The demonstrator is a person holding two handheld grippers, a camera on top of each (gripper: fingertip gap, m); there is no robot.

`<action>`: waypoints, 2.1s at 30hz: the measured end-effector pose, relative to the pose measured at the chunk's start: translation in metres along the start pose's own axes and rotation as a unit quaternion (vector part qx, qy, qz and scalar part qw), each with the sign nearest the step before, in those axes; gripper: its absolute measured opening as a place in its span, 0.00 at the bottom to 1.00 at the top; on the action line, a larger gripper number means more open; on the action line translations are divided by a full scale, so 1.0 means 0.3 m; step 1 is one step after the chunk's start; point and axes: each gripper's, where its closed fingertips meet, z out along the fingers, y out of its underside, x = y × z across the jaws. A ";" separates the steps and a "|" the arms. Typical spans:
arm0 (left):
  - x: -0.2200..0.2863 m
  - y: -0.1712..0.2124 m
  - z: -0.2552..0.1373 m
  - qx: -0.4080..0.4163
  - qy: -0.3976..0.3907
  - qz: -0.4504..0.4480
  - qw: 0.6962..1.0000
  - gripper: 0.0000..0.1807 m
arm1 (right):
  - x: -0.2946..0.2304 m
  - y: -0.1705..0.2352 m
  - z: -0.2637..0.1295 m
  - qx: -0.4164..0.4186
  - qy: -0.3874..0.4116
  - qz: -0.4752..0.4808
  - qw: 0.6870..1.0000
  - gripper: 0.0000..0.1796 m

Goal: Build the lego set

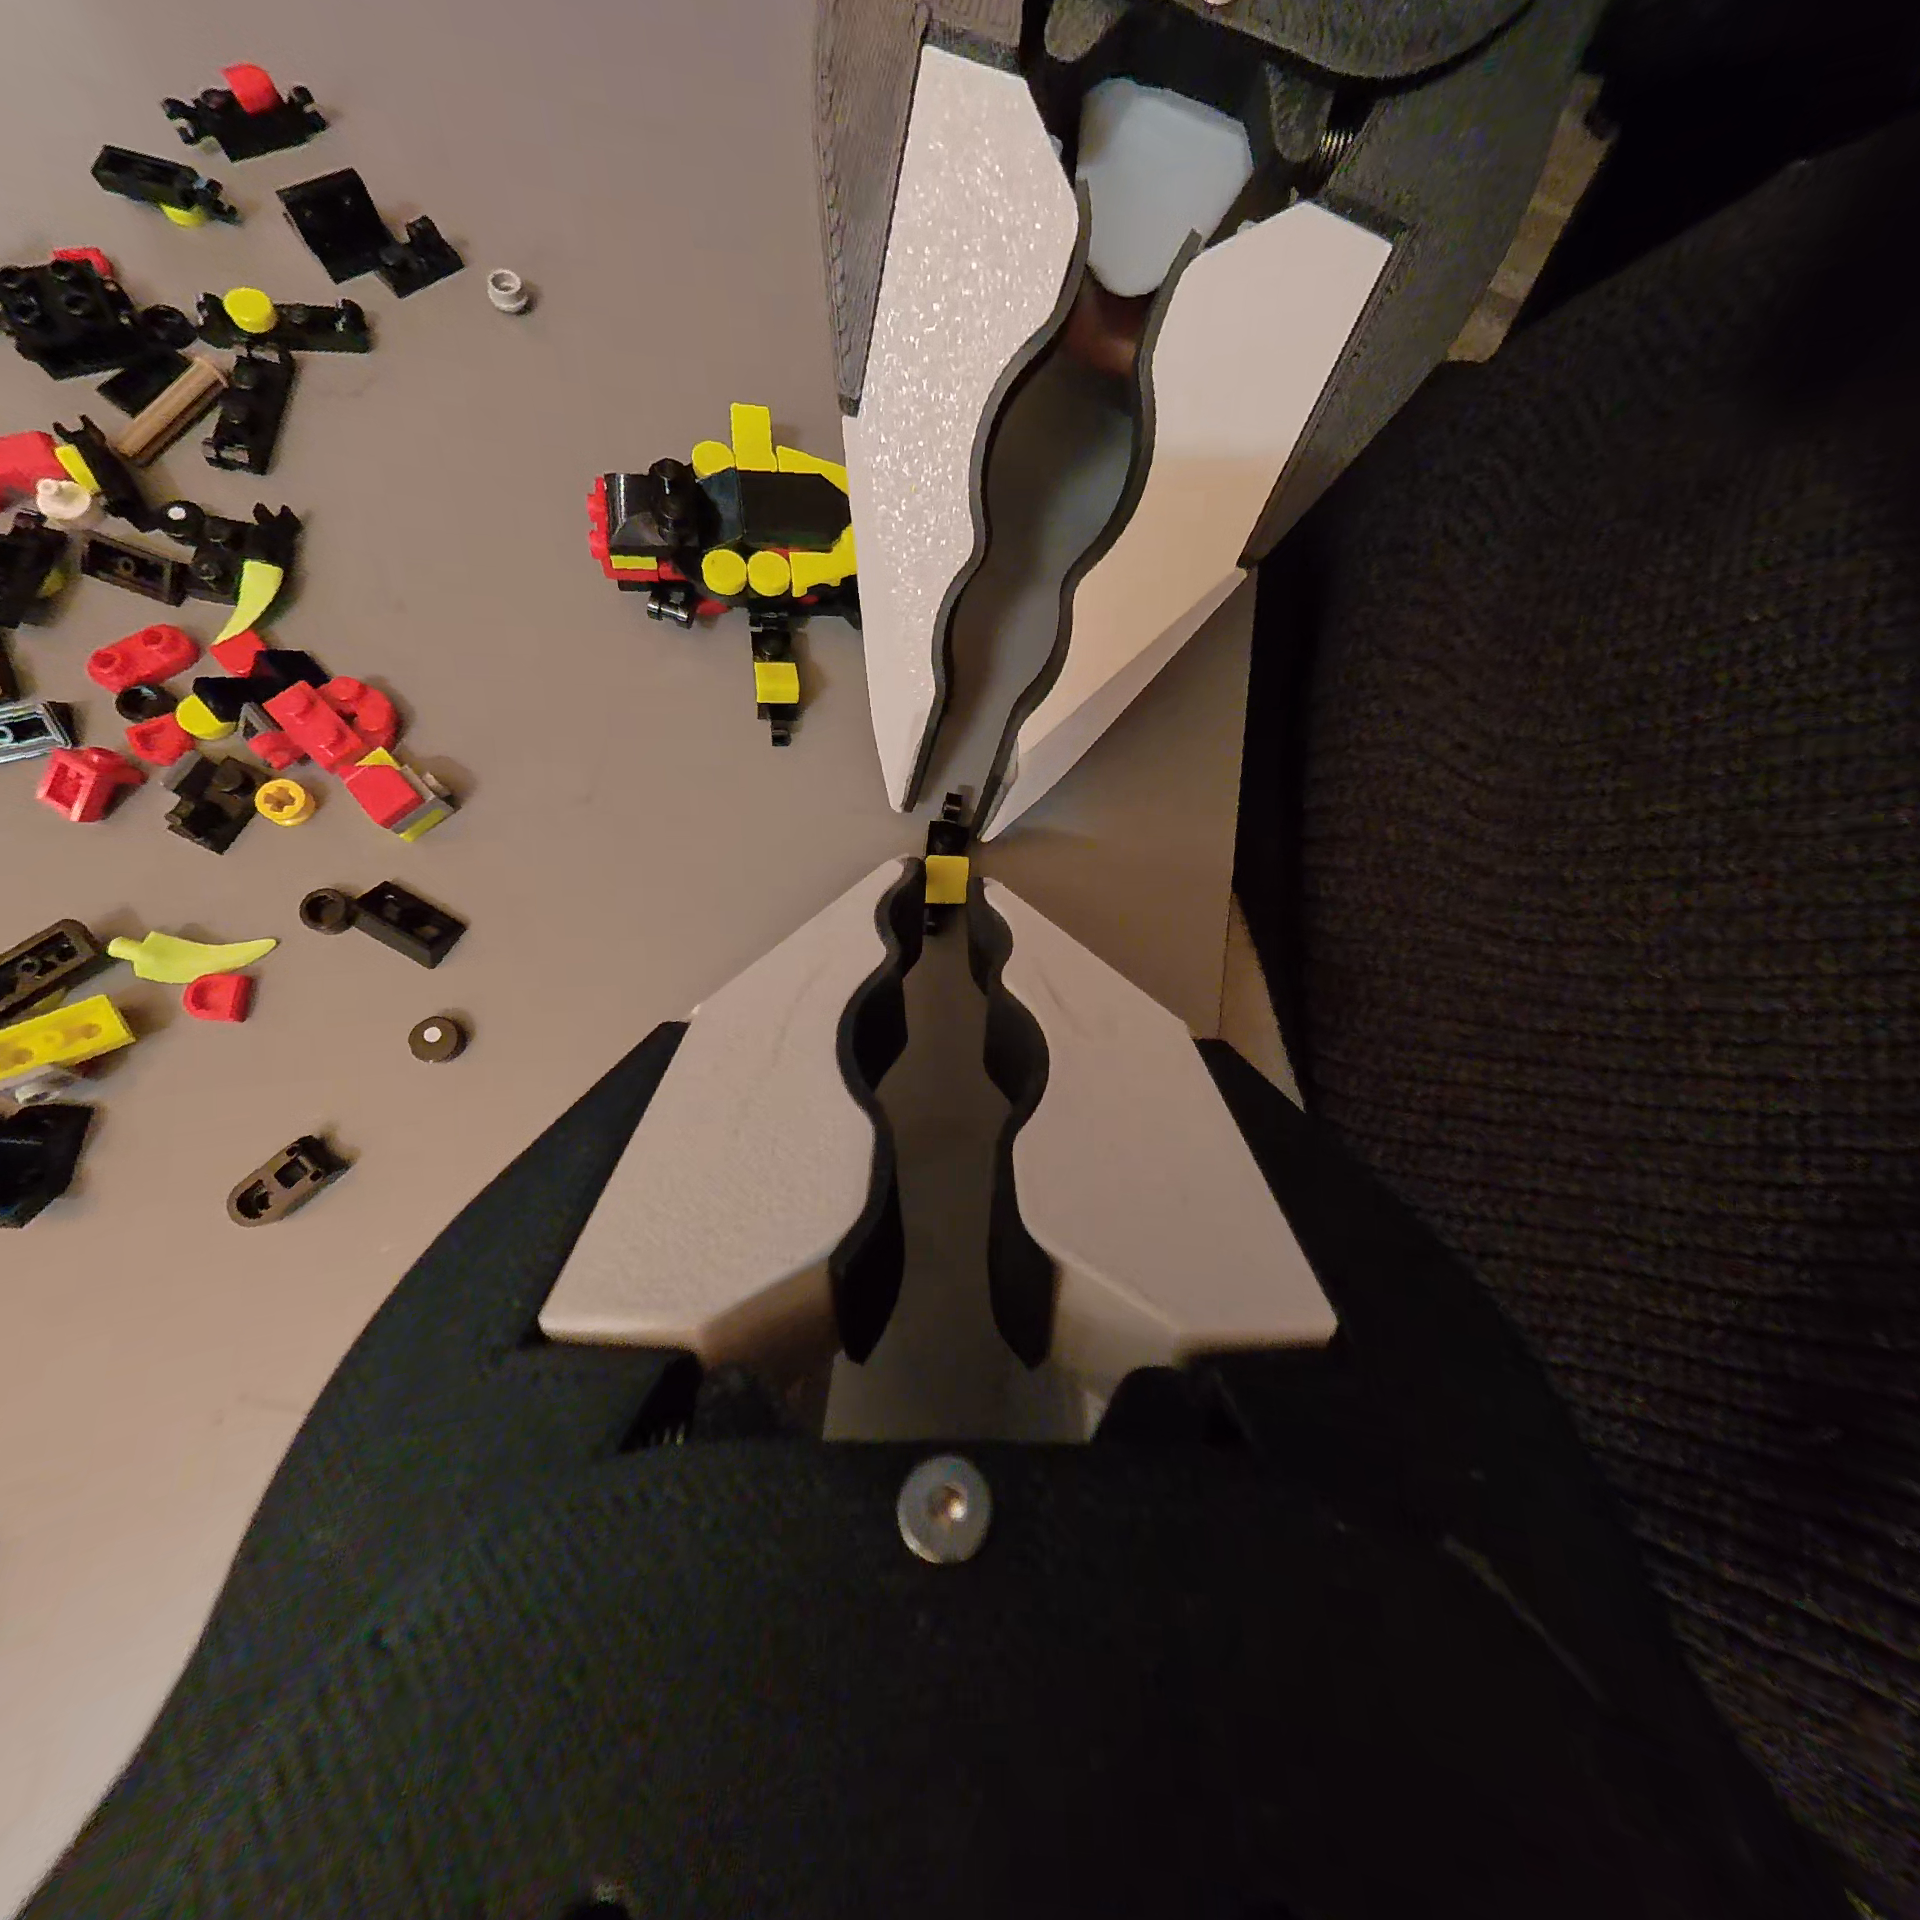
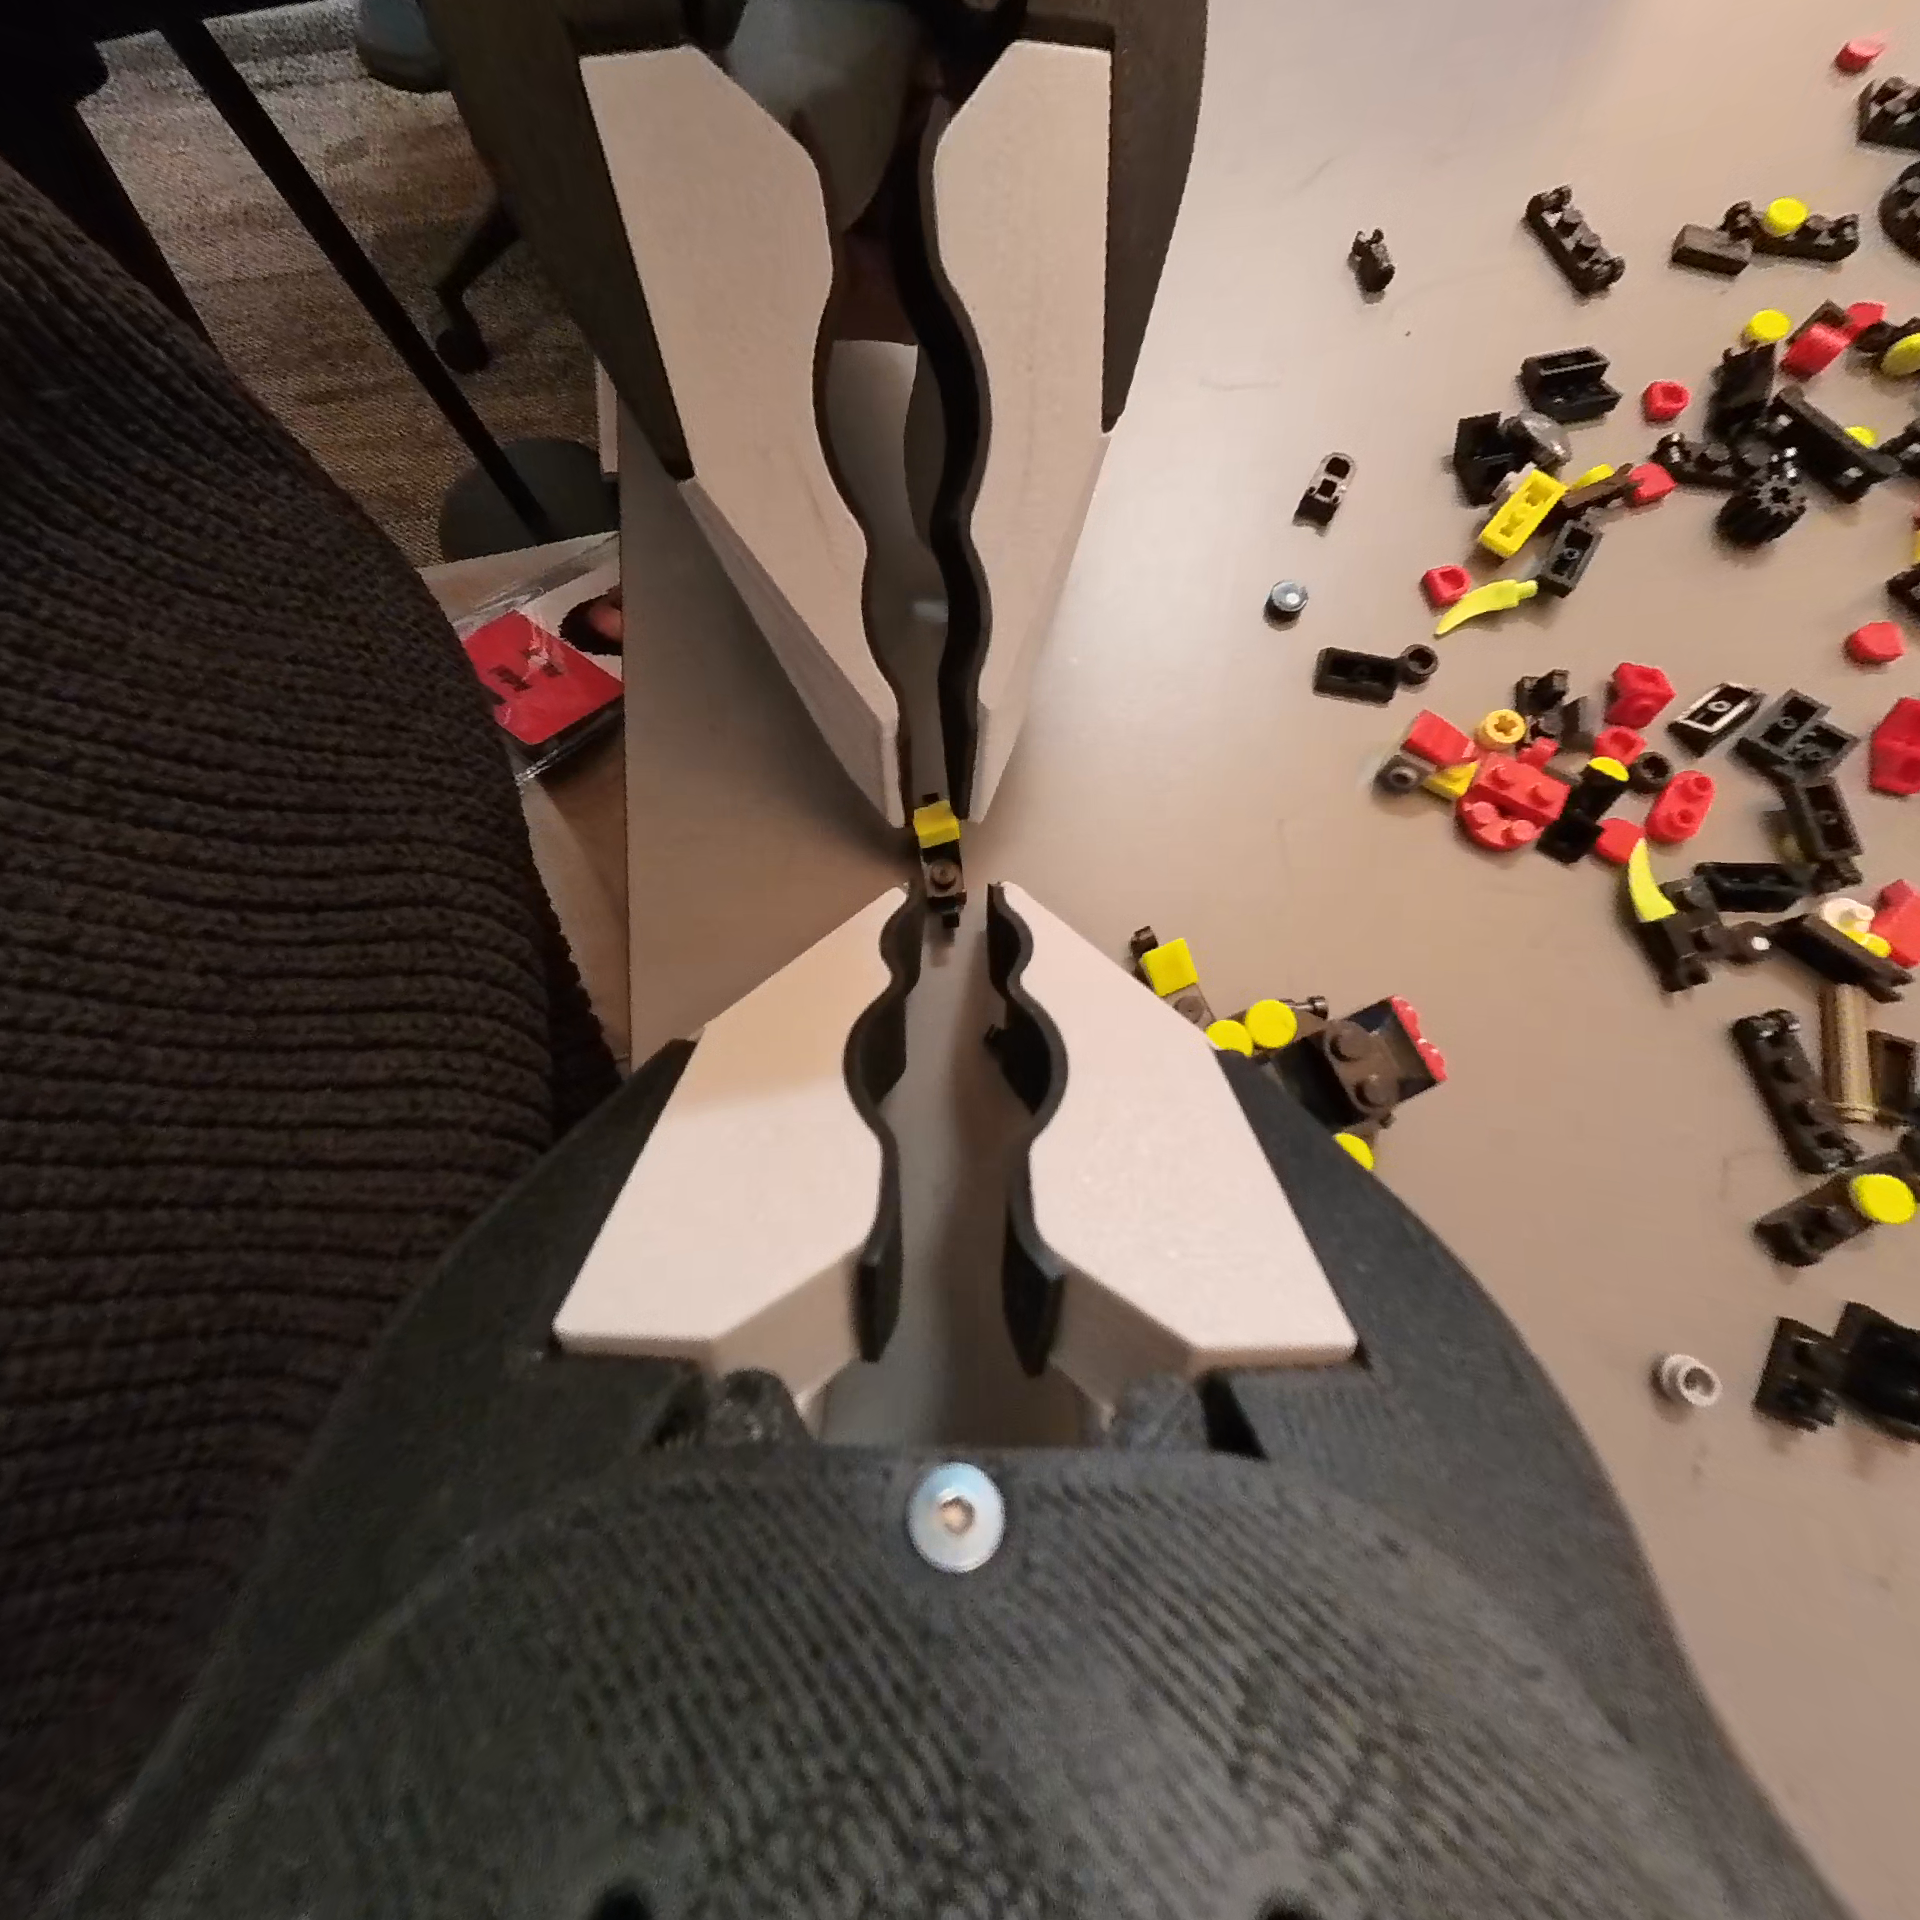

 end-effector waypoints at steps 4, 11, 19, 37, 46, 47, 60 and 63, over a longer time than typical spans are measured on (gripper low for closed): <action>0.001 0.000 0.003 -0.001 0.001 0.000 1.000 0.03 | -0.001 -0.002 -0.001 0.002 -0.002 0.002 1.000 0.06; 0.001 0.001 0.004 -0.002 0.001 0.000 1.000 0.03 | -0.009 -0.032 -0.013 0.026 -0.006 -0.001 1.000 0.06; 0.001 0.000 0.005 -0.002 0.000 0.000 1.000 0.03 | -0.004 -0.018 -0.006 0.014 -0.004 0.001 1.000 0.05; 0.000 -0.005 0.006 0.003 0.001 -0.009 1.000 0.04 | -0.007 -0.009 0.000 0.006 -0.009 0.004 1.000 0.02; -0.001 -0.008 0.007 0.004 0.003 -0.021 1.000 0.04 | -0.007 -0.009 0.001 0.007 -0.010 0.005 1.000 0.02; -0.001 -0.008 0.007 0.004 0.003 -0.021 1.000 0.03 | -0.007 -0.009 0.001 0.007 -0.010 0.006 1.000 0.02; 0.004 -0.002 0.005 -0.028 -0.004 -0.034 0.999 0.03 | -0.006 -0.007 0.001 0.007 -0.011 0.007 1.000 0.02; 0.004 -0.001 0.005 -0.033 -0.006 -0.038 0.999 0.03 | -0.007 -0.007 0.001 0.007 -0.011 0.007 1.000 0.02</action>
